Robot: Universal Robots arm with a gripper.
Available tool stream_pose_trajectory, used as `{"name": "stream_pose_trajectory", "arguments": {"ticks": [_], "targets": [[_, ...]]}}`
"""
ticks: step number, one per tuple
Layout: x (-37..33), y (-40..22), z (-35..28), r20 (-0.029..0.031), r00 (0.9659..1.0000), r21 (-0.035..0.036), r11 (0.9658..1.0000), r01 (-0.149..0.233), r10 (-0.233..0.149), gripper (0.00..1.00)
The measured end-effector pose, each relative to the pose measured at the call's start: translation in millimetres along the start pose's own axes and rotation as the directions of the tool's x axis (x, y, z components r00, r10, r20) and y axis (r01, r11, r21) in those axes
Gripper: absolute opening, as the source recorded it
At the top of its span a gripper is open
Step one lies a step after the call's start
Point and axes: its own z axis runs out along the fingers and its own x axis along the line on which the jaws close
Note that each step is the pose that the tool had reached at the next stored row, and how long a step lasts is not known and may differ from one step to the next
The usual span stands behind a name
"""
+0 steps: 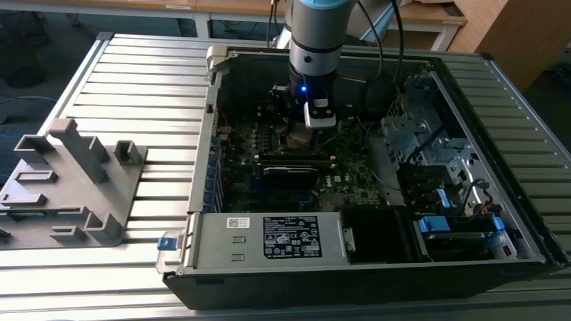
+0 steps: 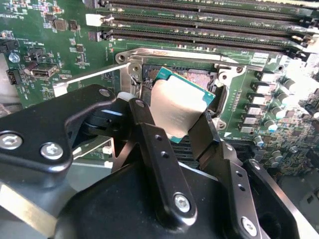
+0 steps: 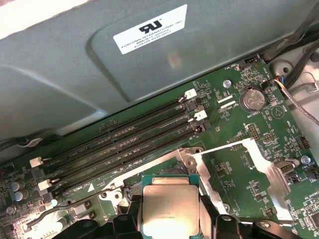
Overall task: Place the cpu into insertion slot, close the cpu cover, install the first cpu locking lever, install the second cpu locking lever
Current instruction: 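Place the cpu into insertion slot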
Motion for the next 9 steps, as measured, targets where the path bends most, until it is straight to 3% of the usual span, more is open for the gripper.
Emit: {"name": "stream_pose_trajectory", "arguments": {"ticks": [2, 5, 9], "targets": [[0.0, 0.0, 0.1, 0.0008, 1.0000, -0.0001, 1.0000, -0.009, 0.009, 0.54], [0.0, 0.0, 0.3, 0.0054, 0.9981, -0.0002, 0.9981, -0.061, 0.061, 0.54], [0.0, 0.0, 0.7, 0.0117, 0.9910, -0.0011, 0.9910, -0.134, 0.134, 0.54]]}}
